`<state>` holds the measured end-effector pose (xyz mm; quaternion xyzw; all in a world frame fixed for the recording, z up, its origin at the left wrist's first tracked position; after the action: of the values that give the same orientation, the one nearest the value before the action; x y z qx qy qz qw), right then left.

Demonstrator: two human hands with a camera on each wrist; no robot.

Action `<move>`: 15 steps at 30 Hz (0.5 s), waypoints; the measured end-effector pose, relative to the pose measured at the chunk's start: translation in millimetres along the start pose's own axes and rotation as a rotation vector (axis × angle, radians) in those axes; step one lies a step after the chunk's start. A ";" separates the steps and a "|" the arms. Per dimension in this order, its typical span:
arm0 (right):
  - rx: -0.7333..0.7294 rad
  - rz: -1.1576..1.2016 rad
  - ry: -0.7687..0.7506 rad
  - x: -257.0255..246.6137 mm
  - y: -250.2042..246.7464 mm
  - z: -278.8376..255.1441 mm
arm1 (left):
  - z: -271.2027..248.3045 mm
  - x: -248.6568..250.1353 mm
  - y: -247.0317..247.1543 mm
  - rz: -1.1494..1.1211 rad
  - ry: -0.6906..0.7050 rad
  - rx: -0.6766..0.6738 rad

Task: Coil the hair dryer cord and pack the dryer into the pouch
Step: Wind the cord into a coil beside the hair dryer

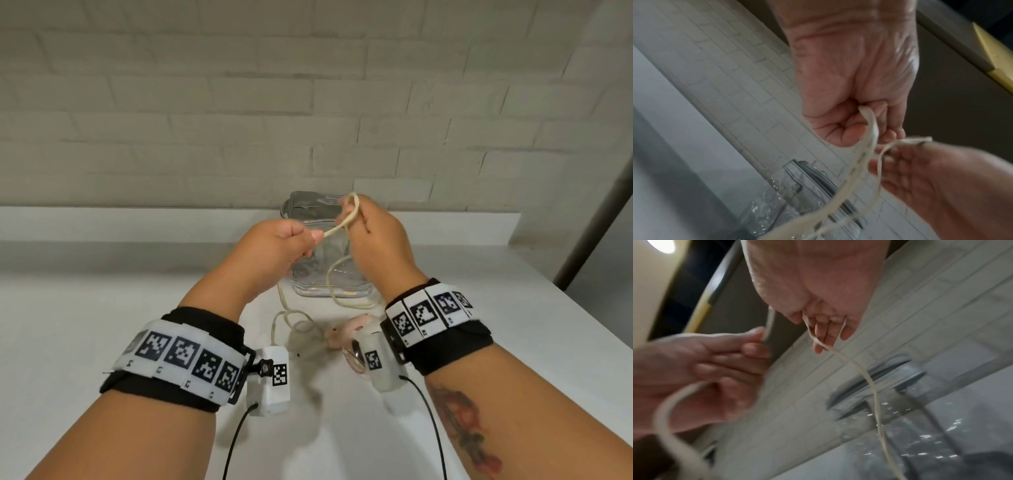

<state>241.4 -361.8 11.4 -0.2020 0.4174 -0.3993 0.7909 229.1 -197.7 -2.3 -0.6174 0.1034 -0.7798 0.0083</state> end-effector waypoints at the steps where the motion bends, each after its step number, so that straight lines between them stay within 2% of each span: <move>1: 0.022 0.076 -0.049 -11.8 -0.6 -1.8 | 0.9 2.6 3.5 0.028 0.006 -0.007; 3: 0.090 0.177 -0.132 -24.5 -6.2 -2.7 | 1.2 6.6 7.1 0.060 0.011 -0.010; 5: 0.200 0.182 -0.223 -29.5 -15.6 -4.2 | 1.3 8.2 4.7 0.092 0.022 0.009; 7: 0.266 0.126 -0.330 -37.0 -23.1 -9.4 | 1.2 10.3 0.1 0.155 0.031 0.041; 10: 0.240 -0.062 -0.475 -49.6 -15.9 -19.9 | -0.6 19.4 3.7 0.288 0.050 0.043; 12: 0.181 -0.150 -0.487 -49.9 -1.3 -21.8 | -2.1 26.7 8.4 0.312 0.090 0.052; 15: 0.172 -0.194 -0.380 -43.4 7.8 -22.4 | -3.4 24.2 10.2 0.210 0.072 0.044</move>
<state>212.2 -322.1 15.2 -0.2446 0.2042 -0.4623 0.8275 218.9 -210.6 18.5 -0.5742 0.1506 -0.7985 0.0995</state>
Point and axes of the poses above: each hand's wrist, its own z-axis towards the middle knuckle, its own y-axis out of the palm, x = y × z, the point moved 5 cm from there along z, towards the middle knuckle, and after that the axes turned 13 degrees about -z, right-handed, at the moved point
